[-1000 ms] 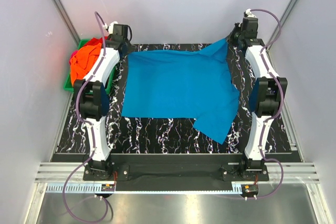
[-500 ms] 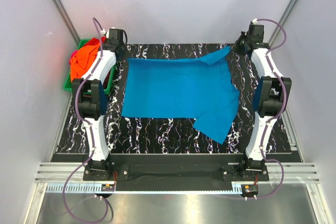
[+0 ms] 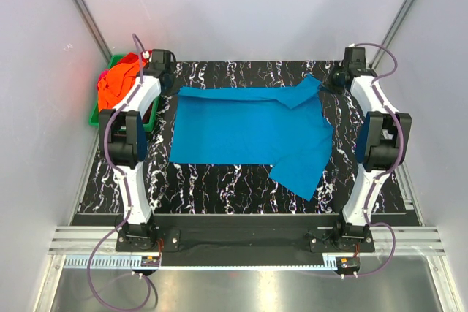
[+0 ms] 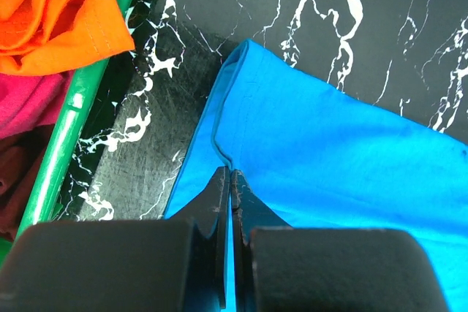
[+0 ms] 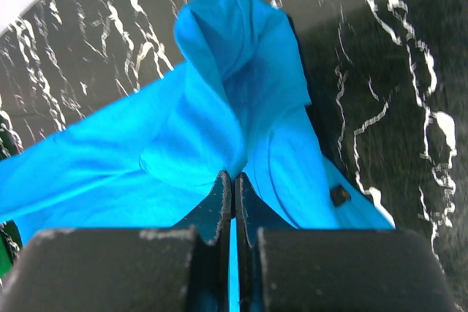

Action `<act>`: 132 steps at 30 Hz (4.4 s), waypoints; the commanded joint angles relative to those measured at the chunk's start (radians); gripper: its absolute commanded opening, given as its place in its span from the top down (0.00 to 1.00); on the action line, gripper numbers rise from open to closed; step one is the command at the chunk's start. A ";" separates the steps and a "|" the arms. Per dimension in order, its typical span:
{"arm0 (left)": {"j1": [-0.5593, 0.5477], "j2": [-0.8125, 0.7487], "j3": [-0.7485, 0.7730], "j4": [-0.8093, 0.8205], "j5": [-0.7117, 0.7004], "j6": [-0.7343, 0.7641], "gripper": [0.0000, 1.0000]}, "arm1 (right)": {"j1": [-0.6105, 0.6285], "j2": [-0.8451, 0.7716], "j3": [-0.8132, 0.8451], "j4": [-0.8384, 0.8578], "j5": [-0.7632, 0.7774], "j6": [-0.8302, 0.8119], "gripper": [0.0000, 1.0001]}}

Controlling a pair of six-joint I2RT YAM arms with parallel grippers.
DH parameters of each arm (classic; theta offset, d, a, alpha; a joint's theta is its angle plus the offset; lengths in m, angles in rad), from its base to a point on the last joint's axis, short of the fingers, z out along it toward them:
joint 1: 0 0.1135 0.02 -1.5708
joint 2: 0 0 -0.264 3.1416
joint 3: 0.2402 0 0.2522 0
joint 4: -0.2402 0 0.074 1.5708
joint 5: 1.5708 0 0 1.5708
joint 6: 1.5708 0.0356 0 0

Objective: Fold and stack the t-shirts
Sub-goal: Fold the tshirt

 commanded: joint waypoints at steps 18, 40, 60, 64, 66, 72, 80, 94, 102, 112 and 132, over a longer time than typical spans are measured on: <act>0.009 0.056 -0.032 -0.083 -0.017 0.042 1.00 | -0.012 -0.110 -0.167 -0.009 0.000 0.041 1.00; 0.009 0.078 -0.049 -0.113 -0.060 0.095 1.00 | -0.029 -0.214 -0.286 -0.049 -0.070 0.076 1.00; 0.009 0.061 0.080 -0.193 0.011 0.094 0.51 | -0.029 -0.167 -0.232 -0.158 -0.021 0.030 0.59; 0.009 0.037 0.029 -0.034 0.214 0.084 0.51 | -0.029 -0.055 -0.109 -0.148 -0.098 -0.008 0.56; 0.006 0.047 -0.008 0.032 0.274 0.063 0.51 | -0.029 0.032 -0.033 -0.124 -0.136 -0.040 0.50; 0.003 0.211 0.093 0.048 0.353 0.032 0.51 | -0.027 0.227 0.175 -0.122 -0.222 -0.126 0.47; 0.004 0.277 0.116 0.028 0.290 0.014 0.51 | -0.008 0.358 0.374 -0.119 -0.113 -0.162 0.48; 0.007 0.323 0.181 -0.118 0.156 -0.032 0.50 | -0.081 0.329 0.339 -0.029 -0.009 0.099 1.00; 0.006 0.299 0.161 -0.112 0.186 -0.037 0.50 | -0.067 0.485 0.635 -0.174 -0.260 -0.007 0.59; 0.004 0.305 0.178 -0.113 0.227 -0.038 0.50 | 0.031 0.539 0.719 -0.240 -0.103 -0.126 0.46; -0.002 0.310 0.175 -0.118 0.239 -0.028 0.50 | 0.181 0.525 0.707 -0.216 0.459 -0.468 0.60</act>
